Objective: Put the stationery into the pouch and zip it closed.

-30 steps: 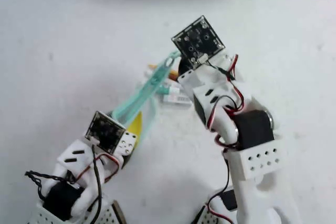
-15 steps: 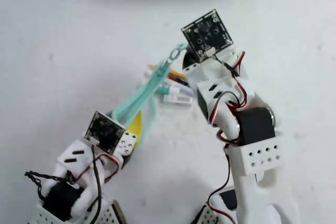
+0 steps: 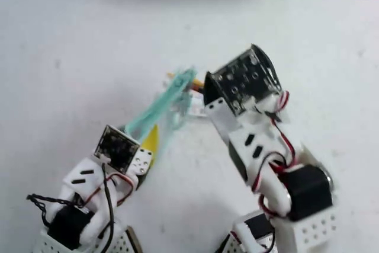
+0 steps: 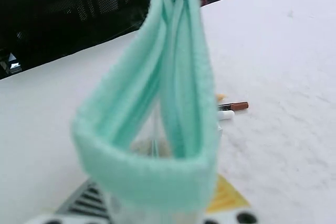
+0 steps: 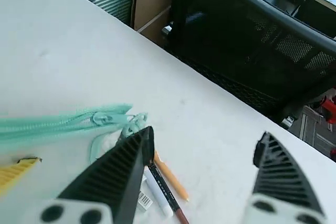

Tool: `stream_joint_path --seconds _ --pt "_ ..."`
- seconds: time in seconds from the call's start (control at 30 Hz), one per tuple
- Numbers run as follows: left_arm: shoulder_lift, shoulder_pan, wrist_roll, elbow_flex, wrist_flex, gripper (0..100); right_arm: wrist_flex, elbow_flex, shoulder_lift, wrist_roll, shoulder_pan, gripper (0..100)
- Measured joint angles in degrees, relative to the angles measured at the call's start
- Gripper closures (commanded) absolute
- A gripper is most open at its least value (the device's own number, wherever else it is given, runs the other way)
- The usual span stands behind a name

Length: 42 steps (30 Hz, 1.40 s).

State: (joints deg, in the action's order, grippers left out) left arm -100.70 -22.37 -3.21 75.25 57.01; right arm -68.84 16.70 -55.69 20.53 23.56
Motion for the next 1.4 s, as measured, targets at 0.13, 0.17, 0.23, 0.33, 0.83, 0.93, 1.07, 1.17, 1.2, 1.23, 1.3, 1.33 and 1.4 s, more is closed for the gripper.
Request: stream_joint_path --seconds 0.13,0.17,0.23,0.33,0.83,0.93,1.07,1.17,1.2,1.23,1.3,1.33,1.4 --pt "0.0 2.3 0.0 0.0 0.0 98 -0.4 0.3 -0.6 0.0 -3.9 71.5" --pt "0.0 2.5 0.1 0.0 0.0 98 -0.4 0.7 -0.4 0.0 -4.6 71.5" --pt "0.0 2.7 0.2 0.0 0.0 98 -0.4 1.5 1.1 0.0 -6.2 72.4" --pt "0.0 4.0 0.9 0.0 0.0 98 -0.4 2.0 6.2 0.0 -9.2 80.0" --pt "-0.1 9.2 6.2 2.5 -3.2 98 2.1 2.3 27.5 -0.1 -13.5 98.6" --pt "-0.1 9.1 6.1 2.5 -3.3 98 4.9 2.3 29.2 -0.1 -13.5 93.3" --pt "-0.1 9.1 6.1 2.5 -3.3 97 8.0 2.3 32.4 -2.0 -13.5 86.4" --pt "-0.1 9.1 6.1 2.5 -3.3 97 10.8 3.9 35.9 -5.1 -13.5 98.1" --pt "-0.1 9.1 6.1 2.5 -3.3 97 12.1 4.9 37.2 -5.5 -13.5 98.6" --pt "-0.1 9.1 6.1 2.5 -3.3 97 14.1 6.2 38.6 -5.6 -13.5 96.1" --pt "-0.1 9.1 6.1 2.5 -3.3 97 17.9 9.0 40.9 -5.7 -13.5 92.8" --pt "-0.1 9.1 6.1 2.5 -3.3 96 19.5 10.2 41.8 -6.0 -13.5 92.1" --pt "-0.1 9.1 6.1 2.5 -3.3 92 22.3 12.3 43.3 -6.1 -13.5 92.3"
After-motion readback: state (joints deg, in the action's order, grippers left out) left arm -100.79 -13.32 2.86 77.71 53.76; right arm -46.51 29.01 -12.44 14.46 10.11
